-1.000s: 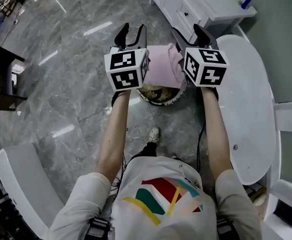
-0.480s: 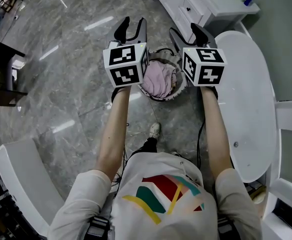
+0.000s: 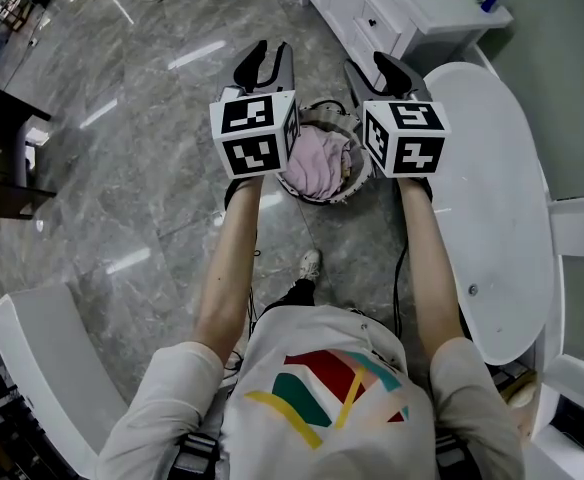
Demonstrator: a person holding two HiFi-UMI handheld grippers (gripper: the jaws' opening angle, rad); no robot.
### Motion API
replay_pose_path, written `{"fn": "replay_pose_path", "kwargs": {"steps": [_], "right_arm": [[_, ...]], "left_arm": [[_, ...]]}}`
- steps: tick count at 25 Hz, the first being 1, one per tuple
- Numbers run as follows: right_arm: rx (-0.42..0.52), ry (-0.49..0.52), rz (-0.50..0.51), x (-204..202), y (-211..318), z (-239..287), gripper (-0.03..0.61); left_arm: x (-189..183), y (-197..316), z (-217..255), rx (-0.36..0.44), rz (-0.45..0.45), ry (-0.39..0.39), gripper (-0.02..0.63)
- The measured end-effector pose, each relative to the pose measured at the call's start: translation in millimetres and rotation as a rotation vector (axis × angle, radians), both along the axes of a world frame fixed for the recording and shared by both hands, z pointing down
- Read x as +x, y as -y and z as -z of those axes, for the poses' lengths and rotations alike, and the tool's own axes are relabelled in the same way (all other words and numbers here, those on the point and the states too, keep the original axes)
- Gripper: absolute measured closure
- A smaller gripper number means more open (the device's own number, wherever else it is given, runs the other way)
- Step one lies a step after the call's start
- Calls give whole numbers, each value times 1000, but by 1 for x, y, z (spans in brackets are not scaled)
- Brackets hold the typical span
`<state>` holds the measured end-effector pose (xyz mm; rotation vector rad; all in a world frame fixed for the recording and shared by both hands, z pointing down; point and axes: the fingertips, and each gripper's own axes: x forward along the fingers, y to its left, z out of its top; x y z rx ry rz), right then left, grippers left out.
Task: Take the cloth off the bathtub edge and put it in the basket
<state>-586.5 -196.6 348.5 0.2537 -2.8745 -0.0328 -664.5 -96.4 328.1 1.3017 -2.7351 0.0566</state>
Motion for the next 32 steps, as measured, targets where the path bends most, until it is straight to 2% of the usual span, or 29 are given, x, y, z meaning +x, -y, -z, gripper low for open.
{"fn": "replay_pose_path", "kwargs": {"steps": [2, 4, 11, 16, 19, 24, 32], "right_arm": [[29, 35, -36, 6, 4, 14, 525], [48, 91, -67, 12, 7, 36, 566], [98, 299, -52, 51, -24, 111, 566], [146, 379, -31, 92, -59, 131, 566], [159, 384, -41, 113, -73, 126, 566], [102, 330, -33, 132, -79, 95, 566], [81, 319, -55, 151, -73, 85, 567]], "left_arm": [[2, -4, 9, -5, 17, 27, 566], [3, -6, 25, -4, 30, 63, 594], [41, -30, 89, 83, 39, 184, 597], [86, -60, 107, 142, 54, 245, 597], [106, -74, 99, 142, 61, 235, 597], [130, -83, 78, 119, 50, 178, 597], [143, -86, 64, 90, 41, 175, 597]]}}
